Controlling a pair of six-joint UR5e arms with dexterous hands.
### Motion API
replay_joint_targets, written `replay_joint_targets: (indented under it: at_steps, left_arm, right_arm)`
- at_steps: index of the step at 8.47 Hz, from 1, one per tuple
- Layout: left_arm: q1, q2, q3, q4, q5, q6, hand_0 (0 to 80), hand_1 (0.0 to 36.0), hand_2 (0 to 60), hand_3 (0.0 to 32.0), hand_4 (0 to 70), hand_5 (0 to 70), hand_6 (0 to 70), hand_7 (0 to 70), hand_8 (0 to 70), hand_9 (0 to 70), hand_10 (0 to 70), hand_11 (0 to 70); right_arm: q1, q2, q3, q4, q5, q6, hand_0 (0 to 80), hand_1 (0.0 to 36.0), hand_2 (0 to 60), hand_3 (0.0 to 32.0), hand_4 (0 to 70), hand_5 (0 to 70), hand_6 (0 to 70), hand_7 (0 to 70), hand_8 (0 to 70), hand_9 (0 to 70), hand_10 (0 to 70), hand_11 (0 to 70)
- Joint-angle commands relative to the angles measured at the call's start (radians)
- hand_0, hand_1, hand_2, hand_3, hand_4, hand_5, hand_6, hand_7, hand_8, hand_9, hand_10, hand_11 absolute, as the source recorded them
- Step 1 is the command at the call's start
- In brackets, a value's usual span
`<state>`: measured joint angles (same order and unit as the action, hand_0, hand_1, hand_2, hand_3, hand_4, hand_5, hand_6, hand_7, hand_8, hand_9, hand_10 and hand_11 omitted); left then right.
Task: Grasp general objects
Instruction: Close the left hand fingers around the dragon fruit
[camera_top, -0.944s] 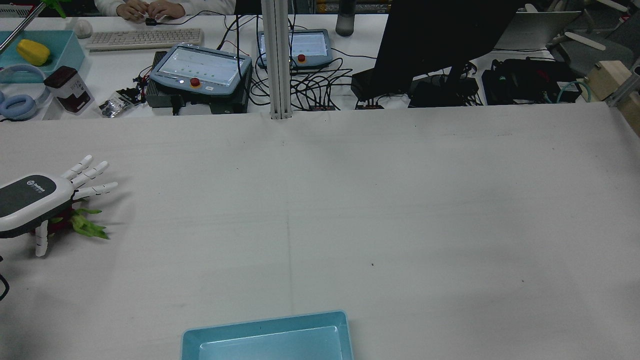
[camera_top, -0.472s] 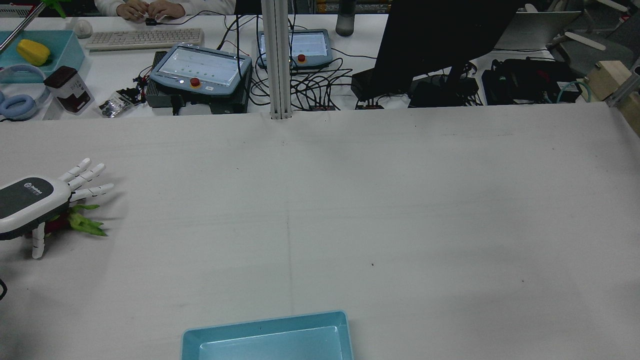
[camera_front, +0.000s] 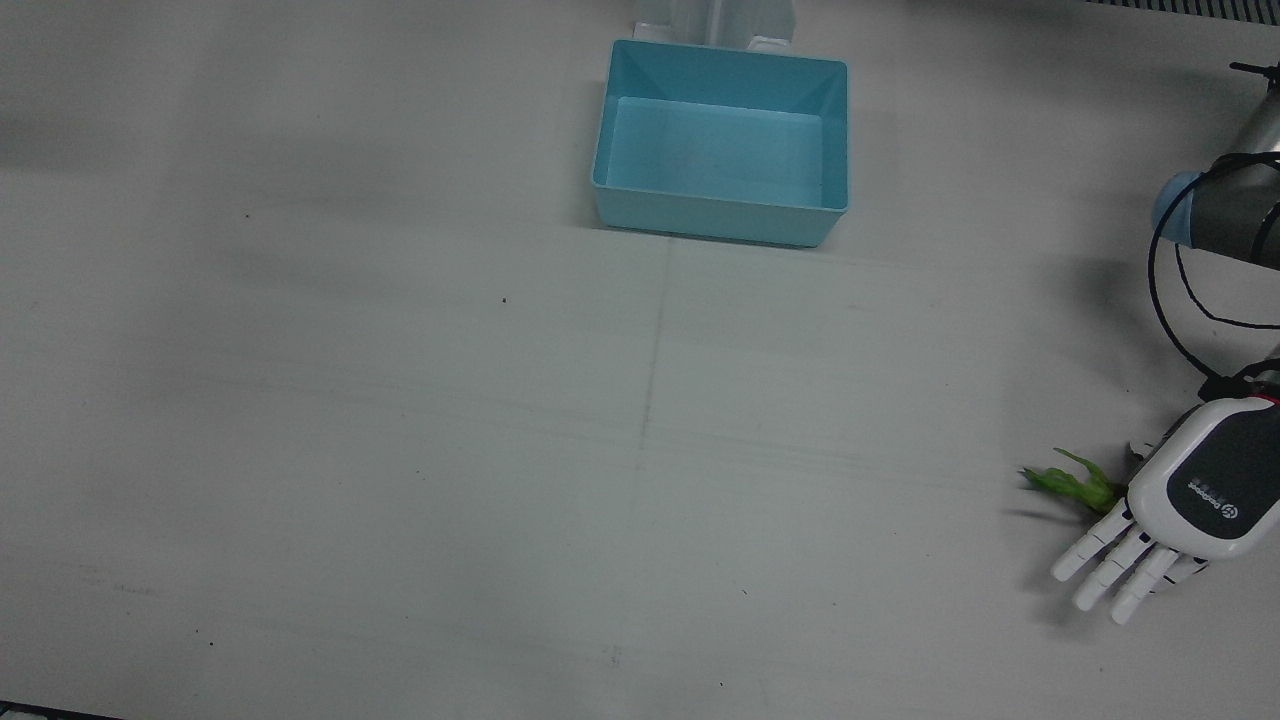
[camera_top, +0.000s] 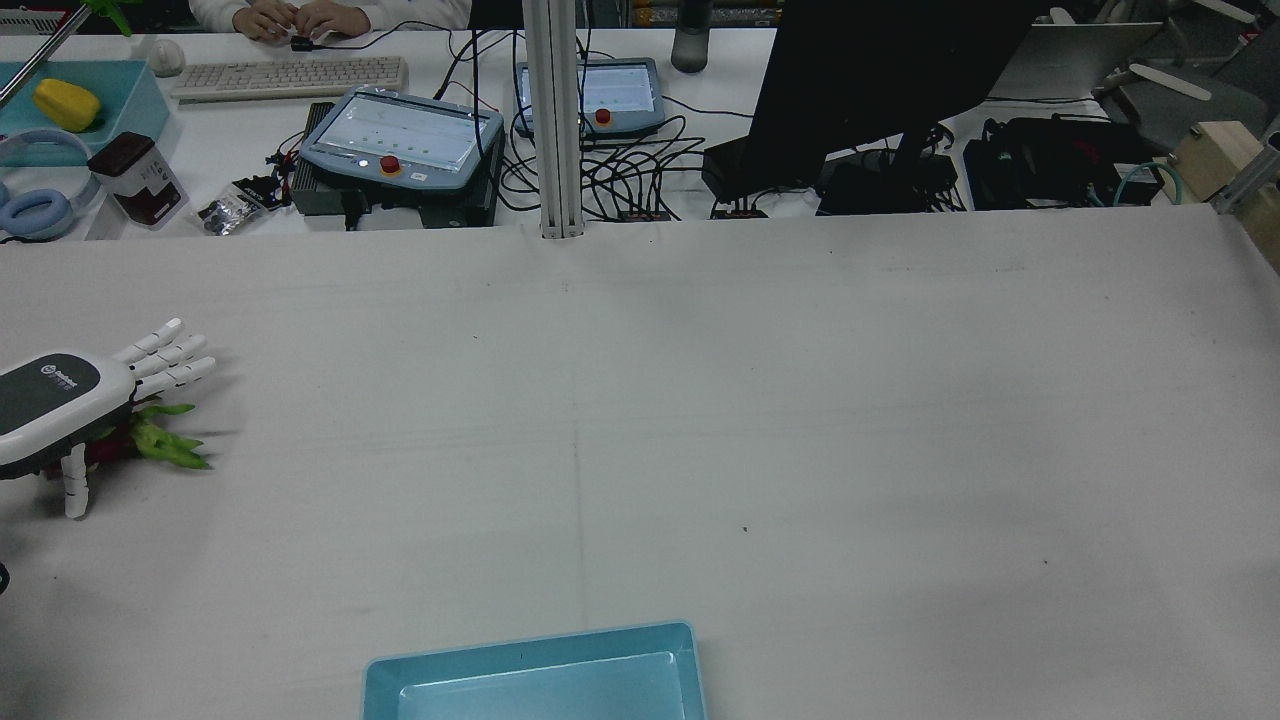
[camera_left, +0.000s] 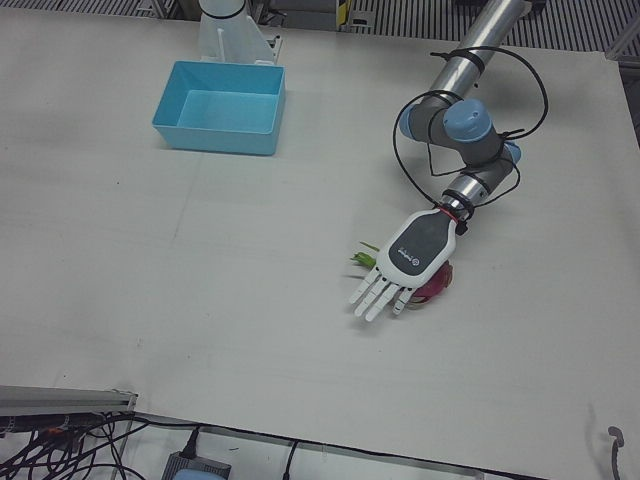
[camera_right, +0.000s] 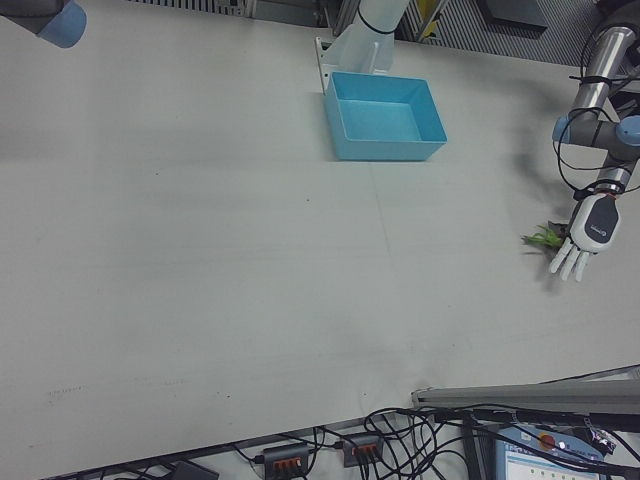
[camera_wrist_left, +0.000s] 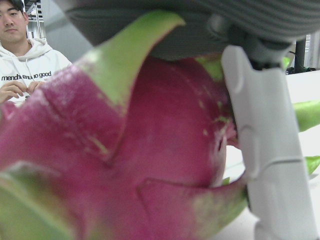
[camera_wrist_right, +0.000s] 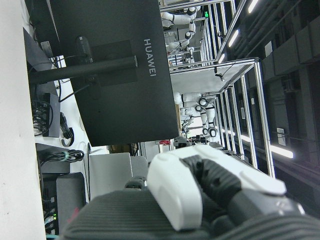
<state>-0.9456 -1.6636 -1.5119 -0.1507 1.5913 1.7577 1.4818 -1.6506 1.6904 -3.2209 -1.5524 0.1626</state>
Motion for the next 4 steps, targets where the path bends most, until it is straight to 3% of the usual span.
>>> replay_joint_targets:
  at_steps: [1, 2, 4]
  left_arm:
    - [-0.001, 0.021, 0.006, -0.033, -0.048, 0.0, 54.3, 32.3, 60.0, 0.0, 8.4, 70.0, 13.4, 41.6, 6.7, 8.9, 13.6, 22.2]
    - [-0.001, 0.022, 0.006, -0.041, -0.05, 0.002, 53.9, 32.0, 60.0, 0.0, 9.1, 70.0, 14.4, 44.2, 7.6, 10.4, 14.4, 23.3]
    - [-0.001, 0.031, 0.006, -0.059, -0.088, 0.015, 51.6, 29.2, 60.0, 0.0, 13.0, 70.0, 18.5, 54.0, 11.8, 19.5, 21.5, 33.3]
  right_arm:
    - [0.0, 0.0, 0.0, 0.0, 0.0, 0.0, 0.0, 0.0, 0.0, 0.0, 0.0, 0.0, 0.0, 0.0, 0.0, 0.0, 0.0, 0.0]
    - [0.0, 0.0, 0.0, 0.0, 0.0, 0.0, 0.0, 0.0, 0.0, 0.0, 0.0, 0.0, 0.0, 0.0, 0.0, 0.0, 0.0, 0.0]
    - [0.0, 0.0, 0.0, 0.001, 0.0, 0.0, 0.0, 0.0, 0.0, 0.0, 0.0, 0.0, 0.0, 0.0, 0.0, 0.0, 0.0, 0.0]
